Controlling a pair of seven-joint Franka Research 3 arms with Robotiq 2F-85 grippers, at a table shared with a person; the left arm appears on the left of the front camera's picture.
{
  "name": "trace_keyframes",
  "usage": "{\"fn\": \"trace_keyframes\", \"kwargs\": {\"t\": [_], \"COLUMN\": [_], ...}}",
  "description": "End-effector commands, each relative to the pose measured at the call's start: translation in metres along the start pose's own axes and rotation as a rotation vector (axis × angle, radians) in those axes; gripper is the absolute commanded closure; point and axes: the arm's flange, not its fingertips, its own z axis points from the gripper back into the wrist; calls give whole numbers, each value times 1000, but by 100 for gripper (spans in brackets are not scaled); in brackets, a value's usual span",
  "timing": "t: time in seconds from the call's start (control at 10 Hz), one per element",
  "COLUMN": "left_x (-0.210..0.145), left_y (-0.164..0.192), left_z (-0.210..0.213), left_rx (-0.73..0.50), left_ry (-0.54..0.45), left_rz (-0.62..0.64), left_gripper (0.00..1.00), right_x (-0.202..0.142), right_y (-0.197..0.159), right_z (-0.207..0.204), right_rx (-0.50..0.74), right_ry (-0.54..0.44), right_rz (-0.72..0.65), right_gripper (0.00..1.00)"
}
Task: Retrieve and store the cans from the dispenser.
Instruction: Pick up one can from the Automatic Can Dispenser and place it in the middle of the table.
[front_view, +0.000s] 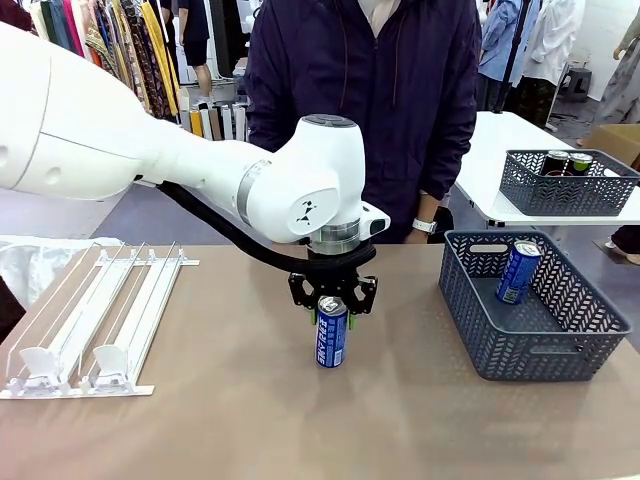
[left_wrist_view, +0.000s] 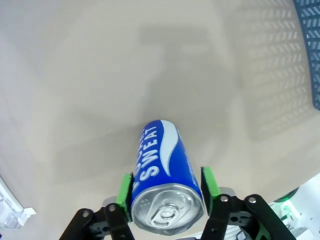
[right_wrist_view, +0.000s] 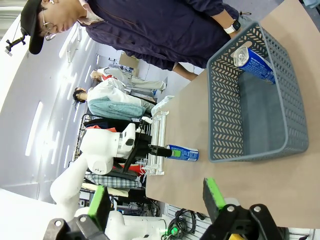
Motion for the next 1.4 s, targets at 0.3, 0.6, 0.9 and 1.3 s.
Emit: {"fn": "trace_keyframes", "kwargs": {"t": [0.3,0.6,0.9,1.3], "left_x": [-14,-80,-139,-242], "left_y": [8,69,204,381], "left_z": [28,118,165,159], "left_rx": [-11,-207,-567,-1047], "left_ry": [-45,-109,-186,-315], "left_rz": [-32,-240,-119,79], "left_gripper": [0,0,0,0], "right_x": [3,3,3,3], "right_y": [2,2,2,2], "right_z": [1,1,1,1], "right_rx": [24,24,24,24], "right_ry": [-9,-9,-9,-9], "right_rz": [25,25,25,25], "right_gripper": [0,0,0,0]}}
